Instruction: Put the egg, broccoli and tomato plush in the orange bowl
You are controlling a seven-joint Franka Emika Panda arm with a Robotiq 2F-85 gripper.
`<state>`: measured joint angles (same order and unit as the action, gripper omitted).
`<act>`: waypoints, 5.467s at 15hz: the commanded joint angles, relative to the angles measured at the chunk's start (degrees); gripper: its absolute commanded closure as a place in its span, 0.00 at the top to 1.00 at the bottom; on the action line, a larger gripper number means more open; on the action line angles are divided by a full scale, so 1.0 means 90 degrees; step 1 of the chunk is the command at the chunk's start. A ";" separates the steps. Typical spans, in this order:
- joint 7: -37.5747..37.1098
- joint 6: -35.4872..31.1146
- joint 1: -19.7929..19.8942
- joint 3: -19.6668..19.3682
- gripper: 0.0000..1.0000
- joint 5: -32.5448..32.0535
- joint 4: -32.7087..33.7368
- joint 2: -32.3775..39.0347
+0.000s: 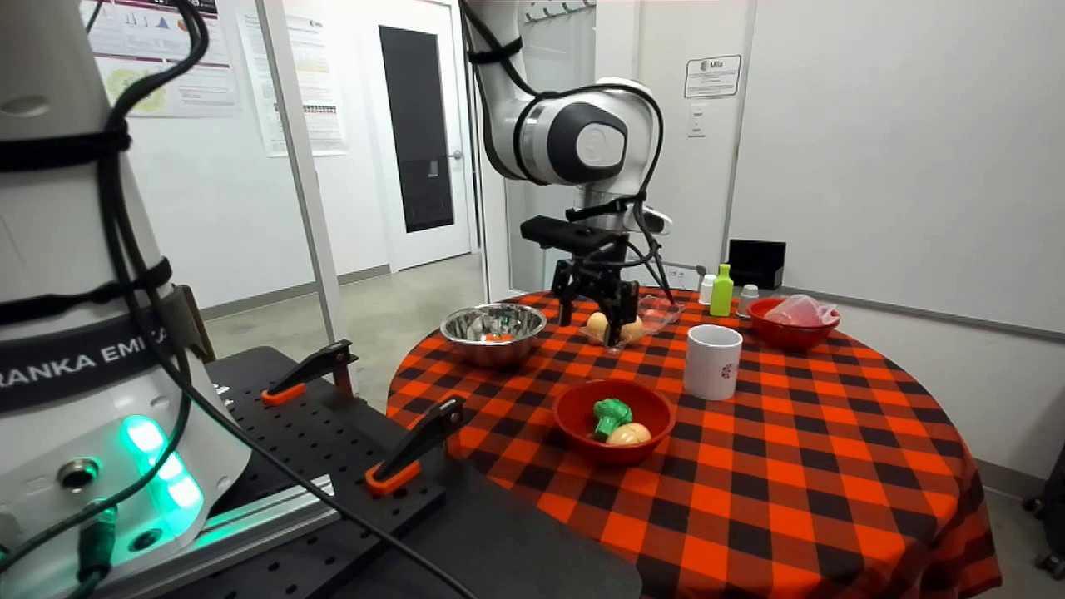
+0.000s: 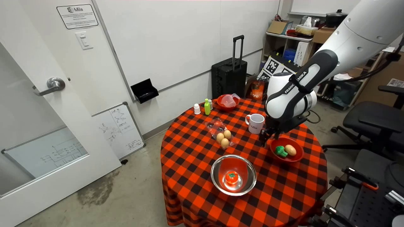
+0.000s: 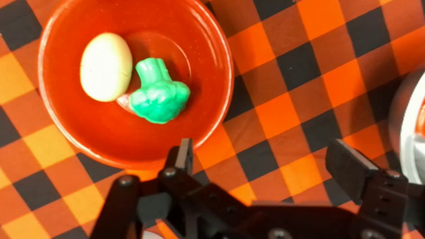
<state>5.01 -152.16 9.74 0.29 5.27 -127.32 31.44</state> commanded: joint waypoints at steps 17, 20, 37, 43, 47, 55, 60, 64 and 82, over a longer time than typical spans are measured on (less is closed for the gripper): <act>0.3373 0.2367 -0.0878 0.0992 1.00 -0.1327 0.1767 0.0712; 0.3314 0.2077 -0.1039 0.0975 1.00 -0.1574 0.1751 0.0848; 0.3895 0.1158 -0.1206 0.1319 1.00 -0.1863 0.1599 0.1214; 0.4507 0.0766 -0.1150 0.1362 1.00 -0.1861 0.1566 0.1343; 0.4688 0.0699 -0.1221 0.1323 1.00 -0.1886 0.1692 0.1516; 0.4764 0.0782 -0.1316 0.1293 1.00 -0.1883 0.2111 0.1839; 0.4792 0.0905 -0.1342 0.1276 1.00 -0.1891 0.2490 0.2112; 0.4827 0.0982 -0.1322 0.1286 1.00 -0.1879 0.2714 0.2318; 0.4691 0.0917 -0.1387 0.1156 0.38 -0.1978 0.2884 0.2553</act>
<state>47.44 -144.79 -2.00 11.45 -10.96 -102.47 53.96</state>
